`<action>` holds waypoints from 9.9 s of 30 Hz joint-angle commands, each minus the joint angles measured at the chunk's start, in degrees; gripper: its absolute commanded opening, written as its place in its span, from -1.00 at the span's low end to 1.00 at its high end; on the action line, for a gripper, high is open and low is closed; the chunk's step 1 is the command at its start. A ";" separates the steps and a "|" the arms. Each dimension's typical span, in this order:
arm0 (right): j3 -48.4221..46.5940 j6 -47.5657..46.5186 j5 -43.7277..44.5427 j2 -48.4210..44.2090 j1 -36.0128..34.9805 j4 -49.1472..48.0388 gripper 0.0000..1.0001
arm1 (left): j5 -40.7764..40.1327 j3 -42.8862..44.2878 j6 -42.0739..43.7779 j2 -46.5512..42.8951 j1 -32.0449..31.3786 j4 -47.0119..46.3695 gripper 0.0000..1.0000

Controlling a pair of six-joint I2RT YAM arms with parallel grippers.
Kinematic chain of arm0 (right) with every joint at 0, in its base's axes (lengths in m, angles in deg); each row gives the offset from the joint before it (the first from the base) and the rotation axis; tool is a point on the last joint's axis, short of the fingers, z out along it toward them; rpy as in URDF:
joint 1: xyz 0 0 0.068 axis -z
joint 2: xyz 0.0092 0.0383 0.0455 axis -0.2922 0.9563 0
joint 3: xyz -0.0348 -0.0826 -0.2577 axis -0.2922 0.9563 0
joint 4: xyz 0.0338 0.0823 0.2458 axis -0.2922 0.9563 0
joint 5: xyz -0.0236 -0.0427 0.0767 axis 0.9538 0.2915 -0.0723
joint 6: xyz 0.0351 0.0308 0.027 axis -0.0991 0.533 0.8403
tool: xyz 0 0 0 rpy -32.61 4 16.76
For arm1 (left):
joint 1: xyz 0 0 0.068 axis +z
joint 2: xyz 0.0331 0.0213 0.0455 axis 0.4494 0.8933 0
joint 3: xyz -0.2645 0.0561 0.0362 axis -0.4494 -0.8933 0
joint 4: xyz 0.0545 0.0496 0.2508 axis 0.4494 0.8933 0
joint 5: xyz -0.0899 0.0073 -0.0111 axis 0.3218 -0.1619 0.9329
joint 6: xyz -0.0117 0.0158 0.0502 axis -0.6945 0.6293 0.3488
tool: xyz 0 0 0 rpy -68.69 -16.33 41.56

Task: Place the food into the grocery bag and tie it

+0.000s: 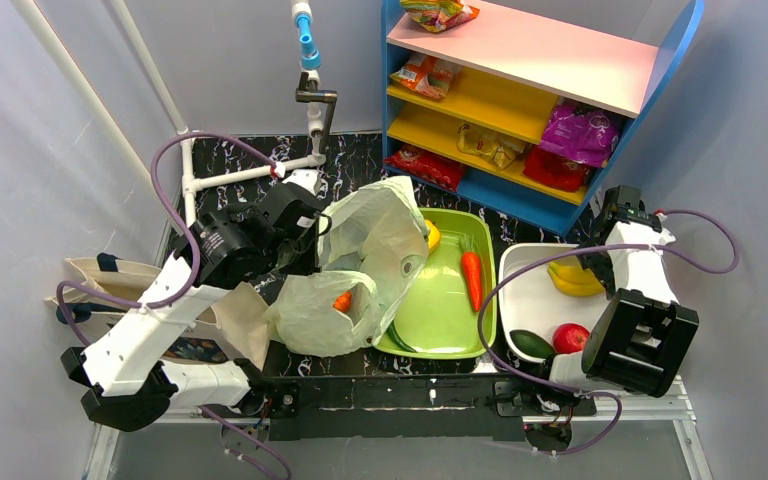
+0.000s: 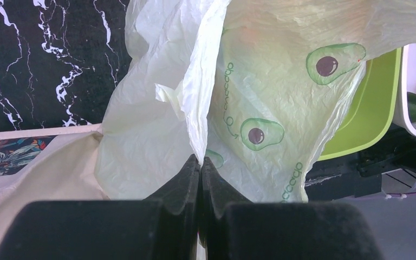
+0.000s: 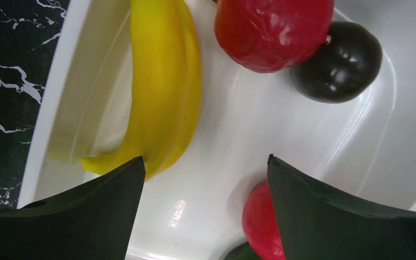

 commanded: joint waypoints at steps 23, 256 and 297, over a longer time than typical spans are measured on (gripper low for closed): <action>3.14 -1.90 -6.73 5.00 1.87 -10.79 -0.32 | 1.10 0.49 2.88 0.16 1.66 0.64 -1.00; 4.81 -15.85 5.91 7.08 9.68 -20.13 -0.07 | 13.08 3.29 9.38 2.57 4.39 -4.97 -1.00; -16.00 -1.26 -35.86 -30.04 -28.17 -13.87 -0.85 | 11.82 -0.53 7.71 -2.39 4.47 -7.93 -1.00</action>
